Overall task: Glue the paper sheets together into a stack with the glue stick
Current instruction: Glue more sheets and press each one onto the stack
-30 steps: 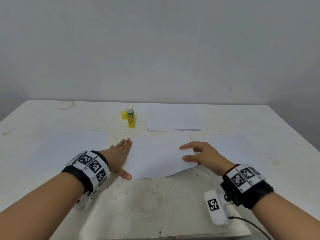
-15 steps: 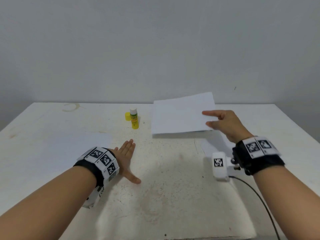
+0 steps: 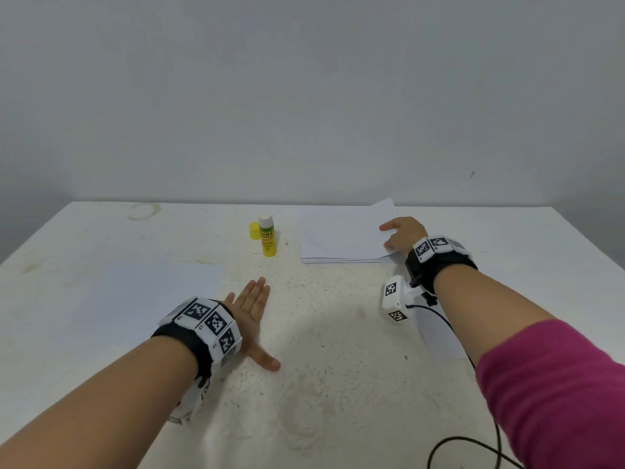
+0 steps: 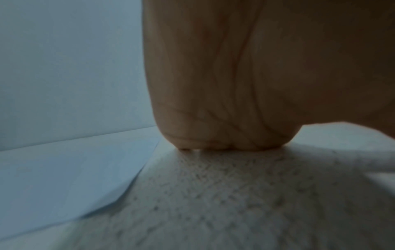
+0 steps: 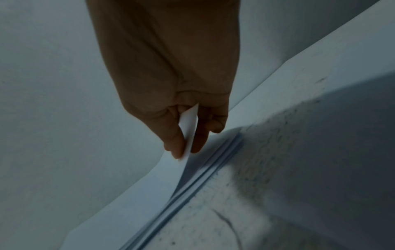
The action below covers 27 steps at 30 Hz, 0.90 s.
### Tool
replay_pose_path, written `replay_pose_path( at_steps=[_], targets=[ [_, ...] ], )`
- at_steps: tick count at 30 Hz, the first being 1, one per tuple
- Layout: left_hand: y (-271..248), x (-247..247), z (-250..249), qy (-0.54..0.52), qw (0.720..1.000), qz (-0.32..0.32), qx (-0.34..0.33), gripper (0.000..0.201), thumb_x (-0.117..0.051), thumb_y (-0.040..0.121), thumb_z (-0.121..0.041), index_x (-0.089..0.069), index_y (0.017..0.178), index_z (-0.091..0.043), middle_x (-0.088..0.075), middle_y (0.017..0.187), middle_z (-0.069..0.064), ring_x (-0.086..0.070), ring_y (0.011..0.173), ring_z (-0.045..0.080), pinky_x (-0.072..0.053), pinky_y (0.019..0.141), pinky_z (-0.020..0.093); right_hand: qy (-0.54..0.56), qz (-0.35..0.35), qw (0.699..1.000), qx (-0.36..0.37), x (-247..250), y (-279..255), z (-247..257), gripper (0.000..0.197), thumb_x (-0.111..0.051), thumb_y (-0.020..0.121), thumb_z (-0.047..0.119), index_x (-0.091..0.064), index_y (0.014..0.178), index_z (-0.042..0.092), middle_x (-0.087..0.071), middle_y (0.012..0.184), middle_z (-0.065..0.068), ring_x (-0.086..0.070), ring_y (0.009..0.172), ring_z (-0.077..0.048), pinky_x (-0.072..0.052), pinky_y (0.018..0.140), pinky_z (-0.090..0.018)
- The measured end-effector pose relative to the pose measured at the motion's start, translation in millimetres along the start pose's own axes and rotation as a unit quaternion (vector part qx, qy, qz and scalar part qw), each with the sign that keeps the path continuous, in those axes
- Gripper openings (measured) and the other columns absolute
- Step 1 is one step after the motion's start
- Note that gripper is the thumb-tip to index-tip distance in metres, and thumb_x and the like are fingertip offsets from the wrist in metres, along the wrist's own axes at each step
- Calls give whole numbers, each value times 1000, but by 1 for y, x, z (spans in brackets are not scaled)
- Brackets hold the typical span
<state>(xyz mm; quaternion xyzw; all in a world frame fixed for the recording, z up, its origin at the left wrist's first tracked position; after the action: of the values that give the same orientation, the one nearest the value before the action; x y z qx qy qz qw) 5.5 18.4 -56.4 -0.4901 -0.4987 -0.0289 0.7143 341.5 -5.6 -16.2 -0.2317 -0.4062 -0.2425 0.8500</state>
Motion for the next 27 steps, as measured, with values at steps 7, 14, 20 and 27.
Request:
replay_pose_path(
  at_steps=[7,14,20,27],
  targets=[
    [0,-1,1,10,1000,14,-3,162,-27,17,-93,38,138,-8,42,148,7,32,140,21,14,114,44,-186,1,982,-38,-13,-3,2,45,-63,84,19,-55,126,30,-41,136,-9,-39,126,-29,-36,101,-33],
    [-1,0,1,17,1000,11,4,159,-30,22,-92,37,139,-8,41,149,7,30,141,21,14,115,42,-187,56,980,-36,-6,-25,6,57,-54,93,33,-35,145,20,-21,153,-15,-25,139,-35,-25,111,-40],
    [-1,-1,0,17,1000,-2,25,139,-57,67,-80,34,140,-5,41,149,8,30,141,21,11,117,44,-226,214,949,-53,3,-98,-33,89,-64,63,78,-49,127,19,-52,131,-4,-53,114,-22,-30,112,-45],
    [-3,-1,-6,19,999,2,41,137,-57,71,-77,35,139,-2,42,147,12,29,142,25,6,118,45,-294,253,919,-76,-31,-138,-50,148,-68,60,75,25,143,-4,28,152,-24,19,144,-35,-4,119,-47]
  ],
)
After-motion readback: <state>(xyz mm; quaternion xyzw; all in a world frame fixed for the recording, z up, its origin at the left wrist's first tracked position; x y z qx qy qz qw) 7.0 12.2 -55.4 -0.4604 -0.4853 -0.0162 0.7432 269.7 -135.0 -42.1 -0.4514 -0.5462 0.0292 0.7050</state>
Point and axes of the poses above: each hand's wrist, its own y-axis towards the middle knuckle, its own x-axis out of the back of the hand, z = x × y, the point moved 5 cm from there along y, towards the middle knuckle
